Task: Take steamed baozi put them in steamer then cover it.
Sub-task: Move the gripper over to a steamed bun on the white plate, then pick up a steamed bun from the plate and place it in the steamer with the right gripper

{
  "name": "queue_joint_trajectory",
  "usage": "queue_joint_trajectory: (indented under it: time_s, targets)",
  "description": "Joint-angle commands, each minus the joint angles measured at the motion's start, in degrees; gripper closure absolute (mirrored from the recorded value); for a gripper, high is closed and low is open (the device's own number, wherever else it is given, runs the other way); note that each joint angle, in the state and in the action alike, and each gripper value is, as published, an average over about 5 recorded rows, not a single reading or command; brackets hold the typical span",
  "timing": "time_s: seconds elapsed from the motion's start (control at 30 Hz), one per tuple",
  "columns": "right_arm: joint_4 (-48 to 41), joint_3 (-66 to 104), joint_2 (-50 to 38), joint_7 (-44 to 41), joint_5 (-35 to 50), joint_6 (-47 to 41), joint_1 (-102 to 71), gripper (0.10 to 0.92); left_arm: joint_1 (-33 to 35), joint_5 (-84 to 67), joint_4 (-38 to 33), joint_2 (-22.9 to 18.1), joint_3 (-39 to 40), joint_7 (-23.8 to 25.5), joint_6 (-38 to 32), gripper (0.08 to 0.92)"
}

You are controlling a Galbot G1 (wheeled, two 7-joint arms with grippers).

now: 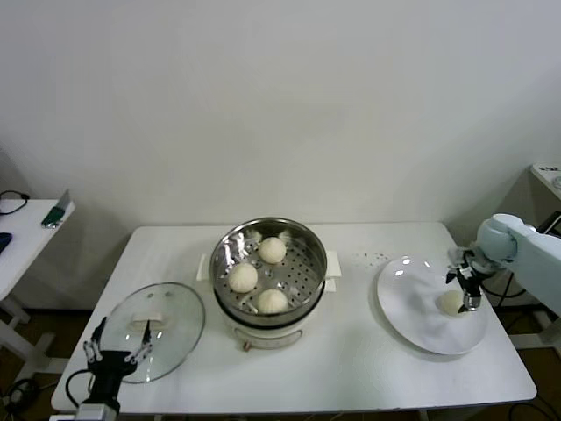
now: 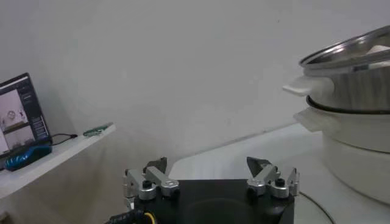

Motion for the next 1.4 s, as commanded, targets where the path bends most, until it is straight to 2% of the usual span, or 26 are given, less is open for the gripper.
queue_joint_trajectory:
  time_s: [0.03, 0.47, 0.63, 0.8, 0.9, 1.07, 1.2, 1.4]
  targets:
    - [-5.1, 5.0, 2.1, 0.0, -3.4, 0.5, -4.4, 0.203, 0.1, 0.3, 0.0, 0.0, -0.1, -0.1, 0.0, 0.177]
    - [-5.7, 5.2, 2.6, -0.3, -3.2, 0.8, -4.5, 0.213, 0.5, 0.4, 0.0, -0.1, -0.1, -0.1, -0.1, 0.177]
    - [-5.4, 4.9, 2.6, -0.4, -2.3, 0.6, -3.4, 0.286, 0.5, 0.3, -0.3, -0.4, -0.2, -0.1, -0.1, 0.177]
    - [-4.3, 1.7, 1.9, -0.3, 0.7, -0.1, -0.1, 0.321, 0.7, 0.3, -0.9, -0.6, -0.3, -0.1, -0.1, 0.177]
    - [-2.5, -2.3, 1.3, 0.4, 6.2, -1.9, 4.7, 0.328, 0.8, 0.2, -1.1, -0.6, -0.3, -0.1, -0.2, 0.177]
    - [2.1, -14.1, 2.6, 2.9, 20.6, -6.4, 20.4, 0.33, 0.8, 0.2, -1.2, -0.9, 0.2, -0.2, -0.2, 0.177]
    - [4.6, -23.3, 6.8, 3.6, 30.1, -8.5, 32.4, 0.33, 0.8, 0.6, -1.9, -1.3, 1.0, -0.1, 0.0, 0.177]
    - [6.6, -31.0, 14.6, 5.3, 40.0, -11.3, 43.7, 0.324, 0.5, 0.5, -4.6, -2.0, 2.2, 0.1, 1.0, 0.177]
